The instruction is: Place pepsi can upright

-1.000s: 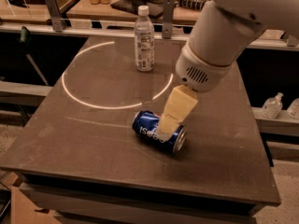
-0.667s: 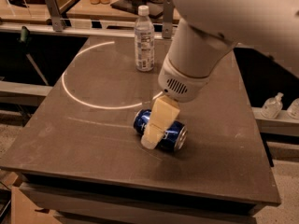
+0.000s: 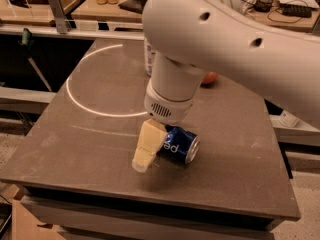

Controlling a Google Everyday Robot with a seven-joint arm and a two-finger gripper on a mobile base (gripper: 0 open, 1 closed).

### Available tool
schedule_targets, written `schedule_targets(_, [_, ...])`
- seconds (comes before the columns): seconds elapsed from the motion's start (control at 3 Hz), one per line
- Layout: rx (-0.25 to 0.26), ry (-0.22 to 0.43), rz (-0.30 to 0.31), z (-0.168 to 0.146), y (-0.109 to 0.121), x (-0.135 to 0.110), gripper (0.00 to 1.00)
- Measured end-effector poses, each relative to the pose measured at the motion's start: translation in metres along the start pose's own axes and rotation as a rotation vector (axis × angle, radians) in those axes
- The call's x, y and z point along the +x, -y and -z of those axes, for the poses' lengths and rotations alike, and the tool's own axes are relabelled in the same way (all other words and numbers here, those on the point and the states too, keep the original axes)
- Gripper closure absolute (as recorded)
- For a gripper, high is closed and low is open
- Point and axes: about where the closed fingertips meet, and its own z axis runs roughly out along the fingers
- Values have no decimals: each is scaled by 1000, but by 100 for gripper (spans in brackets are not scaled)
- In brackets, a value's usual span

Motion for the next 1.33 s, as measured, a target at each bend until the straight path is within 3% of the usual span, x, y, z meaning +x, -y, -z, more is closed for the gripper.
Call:
schedule_targets(0.33, [3, -15, 13, -14, -2, -2, 16])
schedule_targets(1.0, [43, -16, 64, -11, -3, -1, 62])
schedule_targets(1.33, [73, 112, 126, 27, 10, -14, 92])
